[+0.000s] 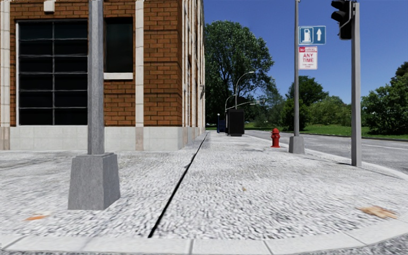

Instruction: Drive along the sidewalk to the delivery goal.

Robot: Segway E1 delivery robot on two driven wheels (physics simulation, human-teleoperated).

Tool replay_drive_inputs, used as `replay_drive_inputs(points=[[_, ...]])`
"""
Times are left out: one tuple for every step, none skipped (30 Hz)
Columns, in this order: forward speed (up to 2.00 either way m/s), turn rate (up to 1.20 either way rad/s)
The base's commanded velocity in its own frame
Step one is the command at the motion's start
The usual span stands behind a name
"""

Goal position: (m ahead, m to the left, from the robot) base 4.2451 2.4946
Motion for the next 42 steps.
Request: replay_drive_inputs(points=[[2.0,0.0],[2.0,0.0],[2.0,0.0],[2.0,0.0],[2.0,0.0],[2.0,0.0],[2.0,0.0],[2.0,0.0],[2.0,0.0],[1.95,0.0],[1.83,0.0],[1.83,0.0],[1.67,0.0],[1.57,0.0],[1.57,0.0],[1.49,0.02],[1.4,0.09],[1.38,0.12],[1.38,0.12],[1.36,0.18],[1.36,0.29],[1.35,0.37],[1.35,0.37],[1.35,0.41],[1.34,0.41],[1.34,0.41],[1.34,0.42],[1.34,0.42],[1.34,0.42],[1.34,0.42],[1.34,0.42],[1.34,0.42],[1.34,0.46],[1.34,0.46],[1.34,0.49],[1.34,0.5],[1.34,0.5],[1.34,0.5],[1.34,0.5],[1.34,0.55],[1.34,0.56],[1.34,0.56]])
